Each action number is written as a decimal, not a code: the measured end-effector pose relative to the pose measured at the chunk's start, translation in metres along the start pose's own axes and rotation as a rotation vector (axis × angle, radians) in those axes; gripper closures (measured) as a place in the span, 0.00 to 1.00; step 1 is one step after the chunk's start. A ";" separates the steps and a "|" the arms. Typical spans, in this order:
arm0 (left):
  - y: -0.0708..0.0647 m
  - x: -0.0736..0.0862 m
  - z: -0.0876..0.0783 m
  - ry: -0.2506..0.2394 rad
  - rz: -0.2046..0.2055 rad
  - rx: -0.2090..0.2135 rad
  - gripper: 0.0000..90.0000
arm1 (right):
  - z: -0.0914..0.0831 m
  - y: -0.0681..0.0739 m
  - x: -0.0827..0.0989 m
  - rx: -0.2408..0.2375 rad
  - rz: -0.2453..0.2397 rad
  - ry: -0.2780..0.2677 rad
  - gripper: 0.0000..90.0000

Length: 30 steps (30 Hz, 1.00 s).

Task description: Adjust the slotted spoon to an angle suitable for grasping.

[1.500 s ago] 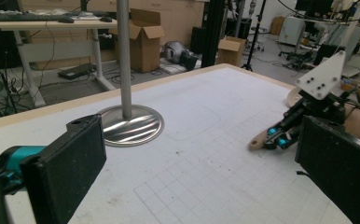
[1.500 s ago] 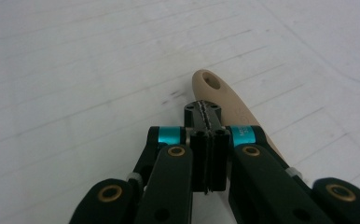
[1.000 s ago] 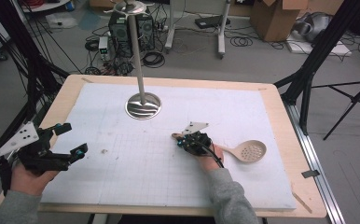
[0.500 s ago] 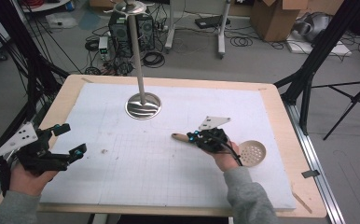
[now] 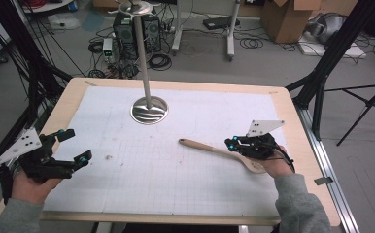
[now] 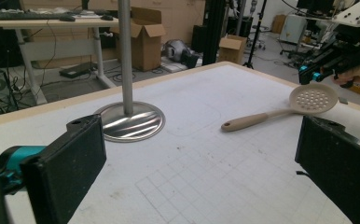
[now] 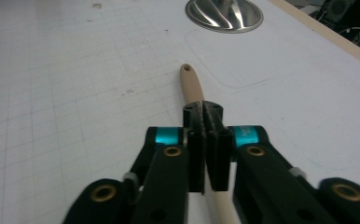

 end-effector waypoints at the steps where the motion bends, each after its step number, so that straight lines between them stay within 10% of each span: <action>1: 0.000 0.000 0.000 0.000 0.000 0.000 0.02 | 0.000 0.000 0.000 0.000 0.000 0.000 0.93; 11: 0.003 0.001 0.000 -0.006 -0.011 0.011 0.02 | -0.016 -0.022 0.015 0.032 -0.010 0.028 0.52; 16: 0.003 0.003 0.001 0.000 -0.014 0.009 0.02 | -0.015 -0.025 0.015 -0.026 -0.010 0.032 0.21; 30: 0.004 0.006 -0.005 0.004 -0.019 -0.001 0.02 | 0.003 -0.025 0.022 -0.082 -0.010 0.111 0.18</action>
Point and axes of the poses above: each handheld gripper's, and its own axes: z roughly forward along the jaws, x roughly out of its underside, y roughly to its left, the point moved 6 cm from there along z, roughly forward along the jaws, and after that the axes turned 4 degrees about z, right-handed, at the moved point
